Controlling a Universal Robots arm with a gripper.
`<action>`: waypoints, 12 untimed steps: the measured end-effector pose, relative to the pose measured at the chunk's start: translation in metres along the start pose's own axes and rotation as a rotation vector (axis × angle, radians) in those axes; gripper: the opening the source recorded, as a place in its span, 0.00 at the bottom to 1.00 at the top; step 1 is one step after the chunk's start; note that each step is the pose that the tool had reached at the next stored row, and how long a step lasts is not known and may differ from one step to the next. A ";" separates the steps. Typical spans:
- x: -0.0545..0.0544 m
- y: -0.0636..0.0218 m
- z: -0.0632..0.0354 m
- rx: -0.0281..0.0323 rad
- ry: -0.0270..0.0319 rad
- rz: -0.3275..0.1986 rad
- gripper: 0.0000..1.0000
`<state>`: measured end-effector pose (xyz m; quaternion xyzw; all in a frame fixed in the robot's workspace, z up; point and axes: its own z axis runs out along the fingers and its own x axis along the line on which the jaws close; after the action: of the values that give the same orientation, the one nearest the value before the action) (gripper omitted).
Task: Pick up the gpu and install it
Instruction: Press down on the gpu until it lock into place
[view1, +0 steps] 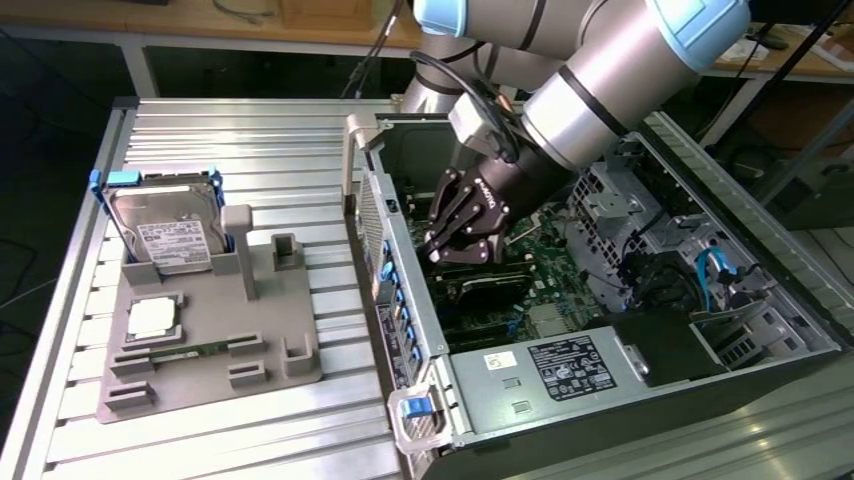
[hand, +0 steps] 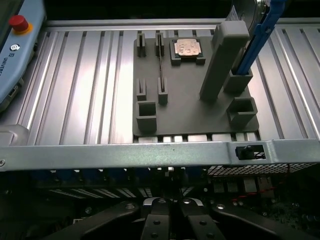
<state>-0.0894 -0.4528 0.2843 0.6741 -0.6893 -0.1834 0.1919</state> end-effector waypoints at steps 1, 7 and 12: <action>0.000 -0.0002 0.0004 -0.0001 0.0001 0.000 0.11; 0.000 0.0000 0.0008 -0.0001 0.0001 0.000 0.11; 0.000 -0.0001 0.0028 -0.0003 0.0006 0.000 0.11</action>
<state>-0.0907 -0.4529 0.2818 0.6741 -0.6892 -0.1833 0.1922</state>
